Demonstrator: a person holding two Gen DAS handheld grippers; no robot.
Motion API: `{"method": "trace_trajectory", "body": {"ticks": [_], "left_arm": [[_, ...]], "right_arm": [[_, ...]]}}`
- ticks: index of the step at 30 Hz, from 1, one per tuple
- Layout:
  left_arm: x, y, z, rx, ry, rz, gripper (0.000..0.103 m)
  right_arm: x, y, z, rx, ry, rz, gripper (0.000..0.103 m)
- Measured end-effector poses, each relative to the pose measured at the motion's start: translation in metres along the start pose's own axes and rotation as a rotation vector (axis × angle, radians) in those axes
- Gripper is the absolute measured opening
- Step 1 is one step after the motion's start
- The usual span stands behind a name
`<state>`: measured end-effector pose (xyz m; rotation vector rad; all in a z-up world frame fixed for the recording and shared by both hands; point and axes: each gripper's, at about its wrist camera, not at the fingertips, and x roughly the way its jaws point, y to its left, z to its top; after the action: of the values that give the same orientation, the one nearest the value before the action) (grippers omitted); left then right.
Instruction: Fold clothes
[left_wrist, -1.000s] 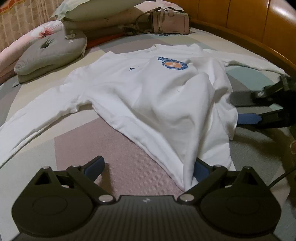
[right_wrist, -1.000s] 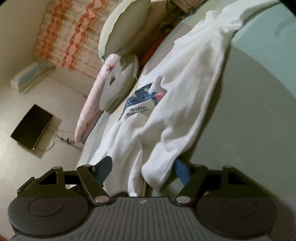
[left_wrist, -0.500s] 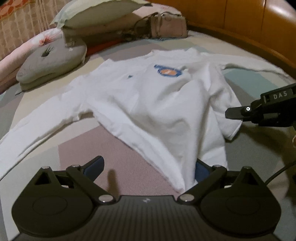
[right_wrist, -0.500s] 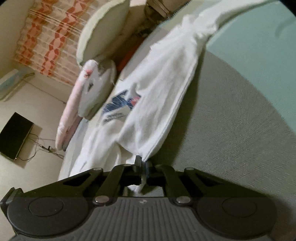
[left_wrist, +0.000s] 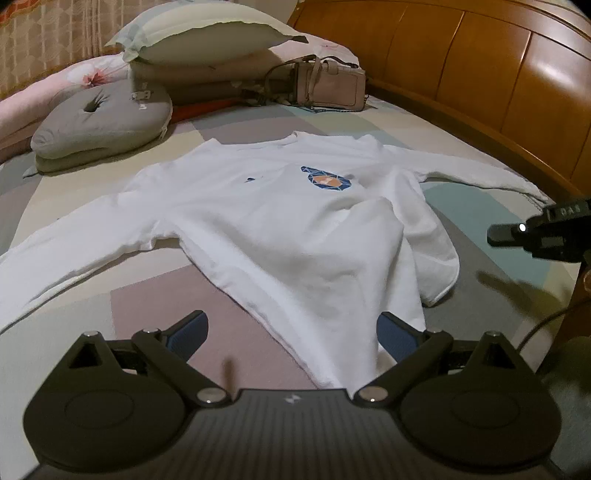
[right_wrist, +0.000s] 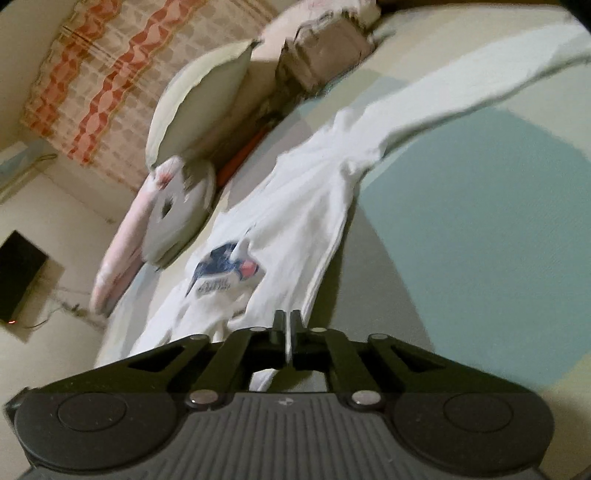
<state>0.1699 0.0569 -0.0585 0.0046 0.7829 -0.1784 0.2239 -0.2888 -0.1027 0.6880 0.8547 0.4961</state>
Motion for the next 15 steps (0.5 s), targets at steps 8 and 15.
{"method": "trace_trajectory", "body": {"ticks": [8,15], "left_arm": [[0.005,-0.002,-0.006,-0.001,0.027,0.007,0.098],[0.012,-0.002,-0.006,-0.002,0.051,0.027,0.098]], "right_arm": [[0.054,-0.002,-0.04,0.037,0.139,0.113,0.034],[0.095,-0.009,-0.037,0.167,0.068,0.171,0.006]]}}
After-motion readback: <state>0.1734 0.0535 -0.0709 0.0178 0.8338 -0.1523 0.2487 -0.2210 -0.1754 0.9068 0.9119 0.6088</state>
